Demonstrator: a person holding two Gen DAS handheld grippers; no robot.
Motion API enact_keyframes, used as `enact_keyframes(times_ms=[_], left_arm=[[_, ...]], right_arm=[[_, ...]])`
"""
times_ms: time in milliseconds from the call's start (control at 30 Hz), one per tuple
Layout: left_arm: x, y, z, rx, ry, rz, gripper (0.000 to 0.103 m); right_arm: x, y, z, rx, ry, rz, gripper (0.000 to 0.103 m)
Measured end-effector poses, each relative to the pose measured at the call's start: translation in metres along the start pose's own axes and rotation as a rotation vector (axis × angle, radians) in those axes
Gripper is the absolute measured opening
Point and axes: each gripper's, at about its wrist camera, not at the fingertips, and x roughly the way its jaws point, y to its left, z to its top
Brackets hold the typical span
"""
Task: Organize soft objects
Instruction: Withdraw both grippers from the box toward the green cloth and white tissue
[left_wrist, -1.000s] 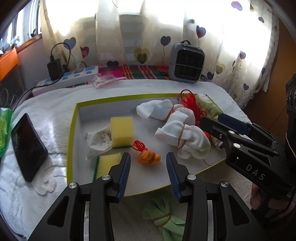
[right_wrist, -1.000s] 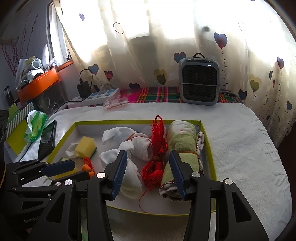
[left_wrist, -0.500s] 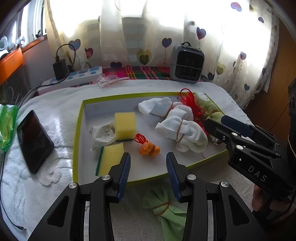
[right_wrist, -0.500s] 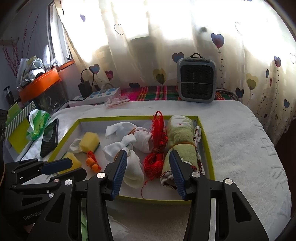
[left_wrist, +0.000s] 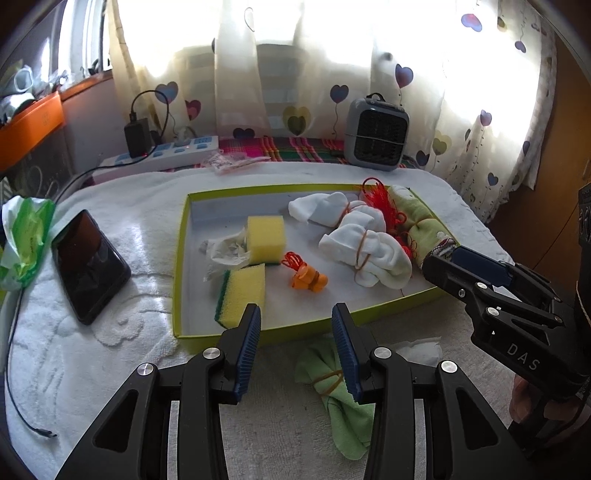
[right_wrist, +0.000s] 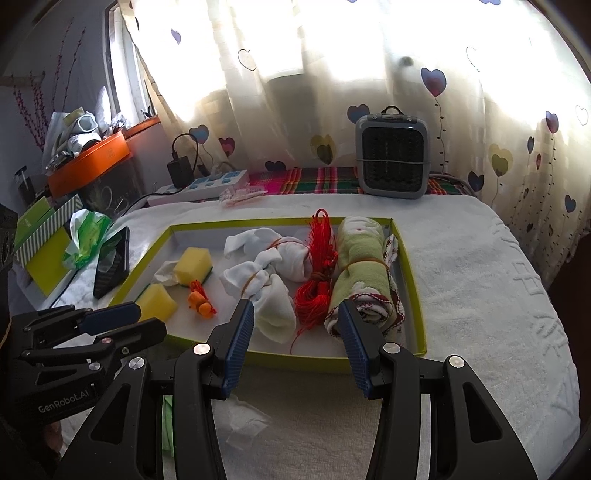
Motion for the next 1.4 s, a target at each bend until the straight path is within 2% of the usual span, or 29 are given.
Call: enact_keyframes(times_ms=[600,933,1067,1400], left_arm=[[-0.024,0.011,-0.027,-0.048,0.003,-0.025,0.039],[-0.021,0.016,-0.043,-0.073,0.040,-0.040,0.039],[-0.019,0.017,-0.047,-0.081,0.054,-0.046,0.039],[-0.017,0.022,-0.052,-0.099,0.063,-0.066,0.039]], right_arm=[[-0.018,0.003,-0.028,0.010,0.048,0.039,0.049],[-0.011,0.015,-0.040,-0.017,0.108,0.063,0.049],[-0.008,0.022,-0.043,-0.041,0.127,0.073,0.055],[0.003,0.027,-0.046,-0.056,0.172,0.057,0.055]])
